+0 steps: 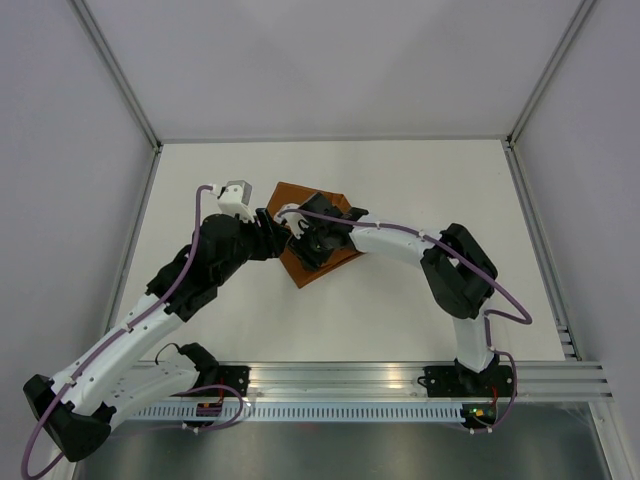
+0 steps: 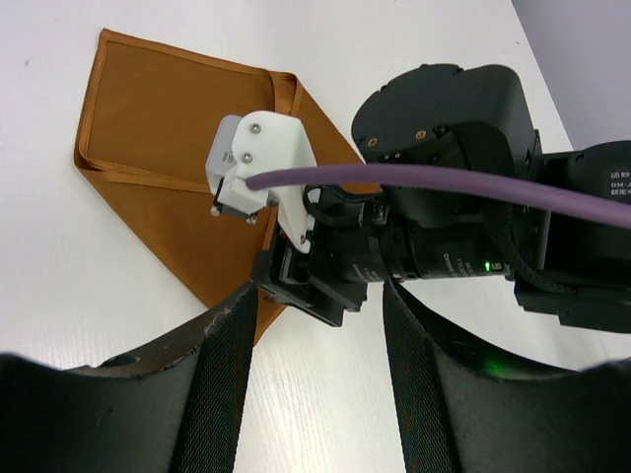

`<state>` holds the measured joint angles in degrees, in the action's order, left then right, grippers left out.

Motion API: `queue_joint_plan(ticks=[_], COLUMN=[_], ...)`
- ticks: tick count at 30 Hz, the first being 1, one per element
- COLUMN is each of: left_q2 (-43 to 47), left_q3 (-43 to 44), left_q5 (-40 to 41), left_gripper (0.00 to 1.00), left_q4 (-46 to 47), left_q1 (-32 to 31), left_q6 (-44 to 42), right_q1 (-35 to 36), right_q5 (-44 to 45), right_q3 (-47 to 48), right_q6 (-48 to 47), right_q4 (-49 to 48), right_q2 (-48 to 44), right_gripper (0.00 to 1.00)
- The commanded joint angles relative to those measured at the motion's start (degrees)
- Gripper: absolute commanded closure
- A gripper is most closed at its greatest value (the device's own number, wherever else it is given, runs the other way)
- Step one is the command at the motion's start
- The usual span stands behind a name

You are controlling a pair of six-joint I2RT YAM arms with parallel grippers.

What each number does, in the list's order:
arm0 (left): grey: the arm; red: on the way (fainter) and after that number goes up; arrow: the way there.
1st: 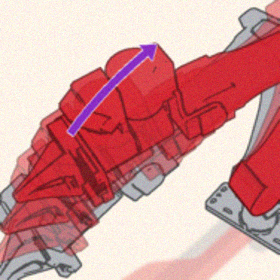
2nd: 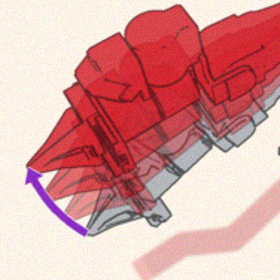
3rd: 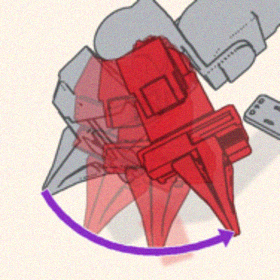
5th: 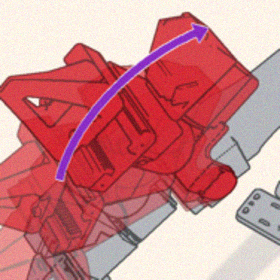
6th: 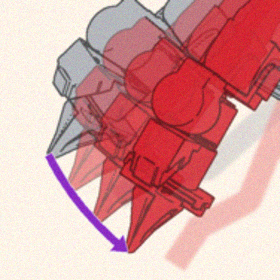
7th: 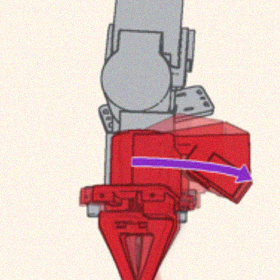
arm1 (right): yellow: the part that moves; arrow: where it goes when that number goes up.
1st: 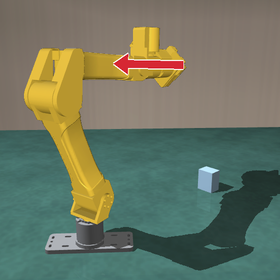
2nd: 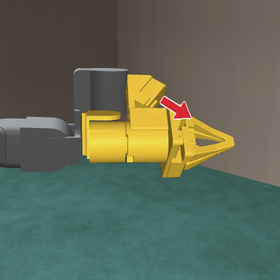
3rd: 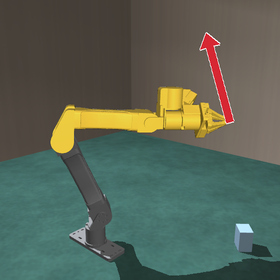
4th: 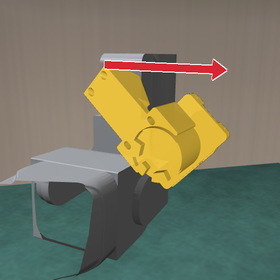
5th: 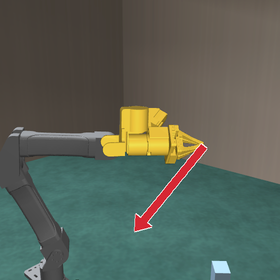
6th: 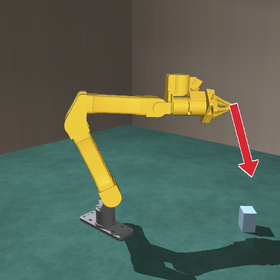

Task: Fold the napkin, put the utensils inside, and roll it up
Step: Fold the napkin

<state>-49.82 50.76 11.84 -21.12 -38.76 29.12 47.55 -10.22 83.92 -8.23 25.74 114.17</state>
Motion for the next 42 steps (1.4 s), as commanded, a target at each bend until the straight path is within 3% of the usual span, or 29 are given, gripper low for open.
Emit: queue_joint_plan(ticks=[1,6,10,12,19,42], left_q2=[0.25,0.17,-0.10,-0.10,0.16,-0.19], left_q3=[0.04,0.04,-0.05,-0.05,0.04,-0.40], left_q5=[-0.59,-0.76,-0.85,-0.85,-0.85,-0.85], left_gripper=[0.41,0.41,0.41,0.41,0.41,0.41], left_q4=[1.17,1.17,1.26,1.26,1.26,1.44], left_q1=[0.09,0.09,0.09,0.00,0.00,0.00], left_q6=[1.20,0.93,0.93,1.02,0.76,1.02], right_q1=[1.23,1.67,1.84,1.76,2.20,4.83], right_q5=[3.71,6.35,8.10,8.37,8.11,0.29], right_q3=[0.89,0.81,0.81,0.89,1.16,2.30], right_q6=[-0.56,-0.56,-0.38,-0.47,-0.56,0.93], right_q4=[0.37,0.19,0.02,-0.07,-0.25,1.77], right_q2=[0.35,1.76,2.28,2.37,2.29,3.42], right_gripper=[0.45,0.47,0.57,0.58,0.81,0.86])
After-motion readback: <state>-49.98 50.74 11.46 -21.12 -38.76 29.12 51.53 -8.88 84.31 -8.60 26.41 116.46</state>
